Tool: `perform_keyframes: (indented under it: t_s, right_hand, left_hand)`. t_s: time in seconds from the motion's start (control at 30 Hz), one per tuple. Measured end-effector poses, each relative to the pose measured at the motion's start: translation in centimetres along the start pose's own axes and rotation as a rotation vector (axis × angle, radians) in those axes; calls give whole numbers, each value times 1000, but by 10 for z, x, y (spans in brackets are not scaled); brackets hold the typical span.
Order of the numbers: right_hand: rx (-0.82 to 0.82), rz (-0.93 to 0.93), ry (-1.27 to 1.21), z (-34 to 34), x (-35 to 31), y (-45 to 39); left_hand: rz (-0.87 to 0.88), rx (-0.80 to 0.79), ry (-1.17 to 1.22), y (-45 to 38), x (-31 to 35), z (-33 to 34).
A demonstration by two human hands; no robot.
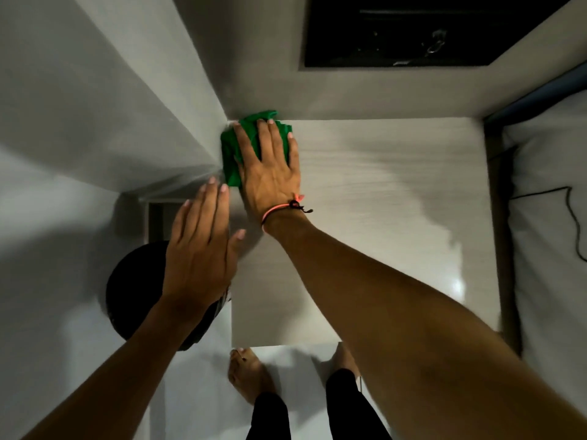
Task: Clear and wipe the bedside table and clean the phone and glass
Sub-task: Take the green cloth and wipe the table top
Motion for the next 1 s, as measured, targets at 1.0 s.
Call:
perform_keyframes:
  t_s: [1.0]
  right_hand:
    - [155, 390, 60, -151, 296, 106]
  left_hand:
    - [85, -72, -51, -58, 159, -5]
Point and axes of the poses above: each hand's wrist, its own y-axis away from the middle knuckle, its own z-axis out of the palm, x = y × z, the point moved 7 cm from there along -y, towards the middle knuckle, and after that the axes turned 12 degrees about -y, right-handed, at the moved point
